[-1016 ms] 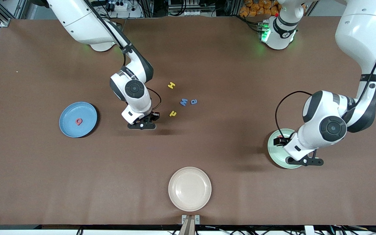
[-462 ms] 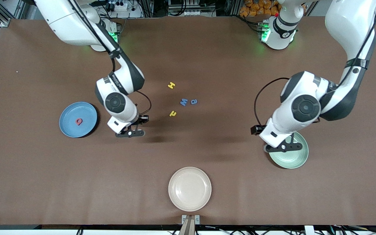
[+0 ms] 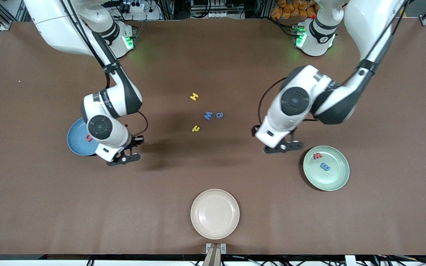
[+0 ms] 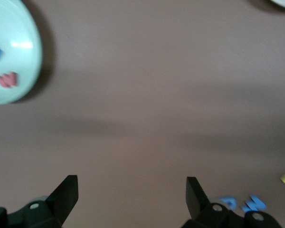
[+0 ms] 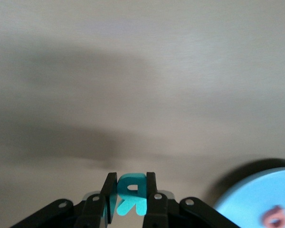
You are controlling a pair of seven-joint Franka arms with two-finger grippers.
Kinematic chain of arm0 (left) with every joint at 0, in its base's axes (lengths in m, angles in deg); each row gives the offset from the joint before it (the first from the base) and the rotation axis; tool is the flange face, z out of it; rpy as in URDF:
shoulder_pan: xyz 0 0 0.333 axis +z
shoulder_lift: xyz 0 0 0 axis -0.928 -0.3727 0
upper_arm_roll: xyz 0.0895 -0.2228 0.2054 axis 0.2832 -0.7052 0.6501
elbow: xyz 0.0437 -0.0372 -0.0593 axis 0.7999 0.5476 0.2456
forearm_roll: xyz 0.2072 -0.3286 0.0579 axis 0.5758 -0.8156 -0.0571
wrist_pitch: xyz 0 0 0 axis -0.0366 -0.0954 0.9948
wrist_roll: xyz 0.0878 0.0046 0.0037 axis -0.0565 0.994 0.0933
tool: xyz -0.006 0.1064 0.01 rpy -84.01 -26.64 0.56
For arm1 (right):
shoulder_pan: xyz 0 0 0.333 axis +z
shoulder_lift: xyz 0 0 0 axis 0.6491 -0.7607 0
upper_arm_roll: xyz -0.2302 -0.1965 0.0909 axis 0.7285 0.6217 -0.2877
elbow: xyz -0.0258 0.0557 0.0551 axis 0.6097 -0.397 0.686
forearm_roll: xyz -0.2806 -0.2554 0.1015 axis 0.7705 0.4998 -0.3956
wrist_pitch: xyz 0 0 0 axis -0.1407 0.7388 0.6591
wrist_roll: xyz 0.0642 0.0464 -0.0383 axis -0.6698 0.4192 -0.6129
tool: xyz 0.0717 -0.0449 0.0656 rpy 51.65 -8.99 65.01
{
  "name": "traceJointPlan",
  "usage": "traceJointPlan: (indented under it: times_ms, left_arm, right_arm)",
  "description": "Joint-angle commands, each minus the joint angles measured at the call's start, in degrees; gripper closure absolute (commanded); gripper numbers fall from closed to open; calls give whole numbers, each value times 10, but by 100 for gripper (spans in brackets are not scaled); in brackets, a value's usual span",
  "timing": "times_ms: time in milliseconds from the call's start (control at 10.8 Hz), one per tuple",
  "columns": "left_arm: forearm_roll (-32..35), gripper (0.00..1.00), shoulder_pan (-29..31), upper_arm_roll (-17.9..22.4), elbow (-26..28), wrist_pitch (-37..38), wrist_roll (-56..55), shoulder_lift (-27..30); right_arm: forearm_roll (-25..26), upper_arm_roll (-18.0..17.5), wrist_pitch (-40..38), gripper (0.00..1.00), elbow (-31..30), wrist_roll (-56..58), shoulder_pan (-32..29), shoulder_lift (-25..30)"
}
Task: Sort uppercase to blue plate, lowercase to green plate
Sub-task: 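Carry the teal R to the blue plate while the left gripper reaches the yellow letter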
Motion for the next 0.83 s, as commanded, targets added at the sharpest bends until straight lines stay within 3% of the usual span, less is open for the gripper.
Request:
traceJointPlan:
  times_ms: [0, 185, 369, 739]
  left_arm:
    - [41, 0, -54, 3, 2, -44, -2, -8]
    - [94, 0, -81, 4, 0, -85, 60, -39]
    - [100, 0, -97, 6, -8, -124, 108, -63]
    - [110, 0, -149, 16, -32, -159, 194, -95]
  right_arm:
    - [-12, 45, -32, 79, 6, 97, -1, 15]
    - [-12, 84, -73, 79, 27, 162, -2, 16]
    - [-16, 112, -119, 79, 36, 213, -5, 22]
    - [-16, 155, -132, 79, 23, 282, -10, 21]
